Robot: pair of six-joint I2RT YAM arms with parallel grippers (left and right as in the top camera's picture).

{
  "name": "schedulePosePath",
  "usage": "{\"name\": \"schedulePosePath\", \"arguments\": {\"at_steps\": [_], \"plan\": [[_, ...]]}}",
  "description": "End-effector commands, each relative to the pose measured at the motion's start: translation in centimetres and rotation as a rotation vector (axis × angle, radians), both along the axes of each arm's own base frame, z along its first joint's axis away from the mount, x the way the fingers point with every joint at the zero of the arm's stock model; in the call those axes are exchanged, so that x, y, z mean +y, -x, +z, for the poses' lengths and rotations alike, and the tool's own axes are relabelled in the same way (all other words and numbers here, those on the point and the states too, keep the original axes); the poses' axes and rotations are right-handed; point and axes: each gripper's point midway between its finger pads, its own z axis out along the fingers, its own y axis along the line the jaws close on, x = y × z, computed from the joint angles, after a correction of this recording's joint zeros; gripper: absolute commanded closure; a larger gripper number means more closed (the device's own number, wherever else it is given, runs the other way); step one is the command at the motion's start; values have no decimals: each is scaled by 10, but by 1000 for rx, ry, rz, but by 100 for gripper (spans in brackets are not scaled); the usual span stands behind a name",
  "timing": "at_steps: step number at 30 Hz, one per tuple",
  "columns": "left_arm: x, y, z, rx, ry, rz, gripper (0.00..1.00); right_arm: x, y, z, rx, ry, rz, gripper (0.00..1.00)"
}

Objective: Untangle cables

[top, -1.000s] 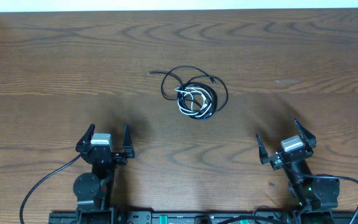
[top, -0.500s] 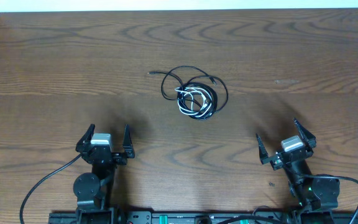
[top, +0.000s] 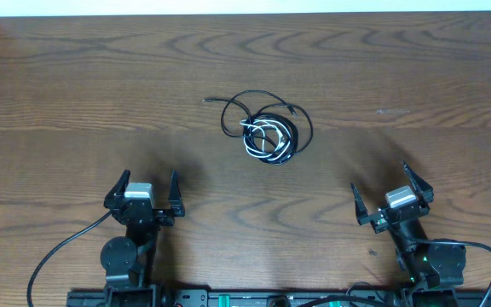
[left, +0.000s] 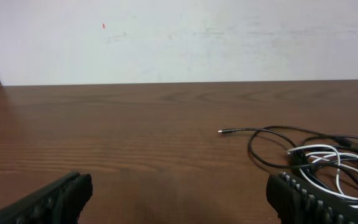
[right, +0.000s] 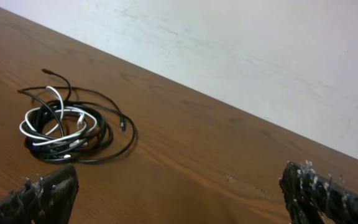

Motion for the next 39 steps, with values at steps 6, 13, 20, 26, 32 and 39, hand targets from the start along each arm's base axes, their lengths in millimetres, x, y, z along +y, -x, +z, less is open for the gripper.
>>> {"name": "schedulePosePath", "arguments": {"at_steps": [6, 13, 20, 26, 32, 39], "plan": [[-2, 1, -15, 51, -4, -10, 5, -1, 0, -1, 4, -9, -5, 1], [-2, 1, -15, 51, -4, -10, 5, -1, 0, -1, 4, -10, -6, 1], [-2, 1, -15, 51, -4, -10, 5, -1, 0, -1, 4, -10, -6, 1], [-2, 1, -15, 51, -4, -10, 5, -1, 0, -1, 4, -10, -5, 1], [-2, 1, -15, 51, -4, -10, 5, -1, 0, -1, -6, 22, -5, 1], [-2, 1, -15, 51, -4, -10, 5, -1, 0, -1, -7, 22, -4, 1]]}}
